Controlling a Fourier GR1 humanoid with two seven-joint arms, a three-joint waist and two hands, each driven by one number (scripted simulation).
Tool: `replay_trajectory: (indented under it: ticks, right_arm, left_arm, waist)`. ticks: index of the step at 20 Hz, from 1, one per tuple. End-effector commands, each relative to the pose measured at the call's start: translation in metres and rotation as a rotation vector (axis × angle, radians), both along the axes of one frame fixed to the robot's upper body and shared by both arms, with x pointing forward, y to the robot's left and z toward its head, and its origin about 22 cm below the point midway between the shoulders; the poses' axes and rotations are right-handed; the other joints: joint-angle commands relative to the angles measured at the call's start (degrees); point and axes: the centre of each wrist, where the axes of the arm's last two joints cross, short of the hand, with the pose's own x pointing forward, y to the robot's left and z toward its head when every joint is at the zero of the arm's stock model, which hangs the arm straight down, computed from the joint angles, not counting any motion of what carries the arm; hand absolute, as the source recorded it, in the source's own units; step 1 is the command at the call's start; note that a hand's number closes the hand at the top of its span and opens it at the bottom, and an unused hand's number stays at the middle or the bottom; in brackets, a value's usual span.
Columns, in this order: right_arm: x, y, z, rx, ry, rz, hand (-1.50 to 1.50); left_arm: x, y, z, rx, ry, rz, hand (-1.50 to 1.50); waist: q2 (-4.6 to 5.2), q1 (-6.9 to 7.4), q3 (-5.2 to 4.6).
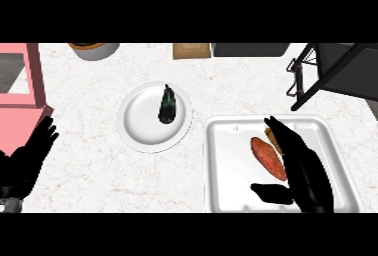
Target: Pick the sweet potato from the tray and place it in the tiered shelf
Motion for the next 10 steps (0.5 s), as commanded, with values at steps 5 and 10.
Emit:
replay_trajectory:
  ticks: [5, 10]
  right_arm:
    - [0.01, 0.006, 0.027, -0.439, 0.345, 0.057, -1.5]
    - [0.015, 0.006, 0.041, -0.555, 0.421, 0.079, -1.5]
  left_arm:
    - [0.001, -0.008, -0.003, -0.003, 0.008, -0.037, 0.0]
    - [0.0, -0.011, 0.008, -0.004, -0.018, -0.004, 0.0]
  waist:
    - [0.41, 1.38, 0.03]
    - [0.25, 1.02, 0.22]
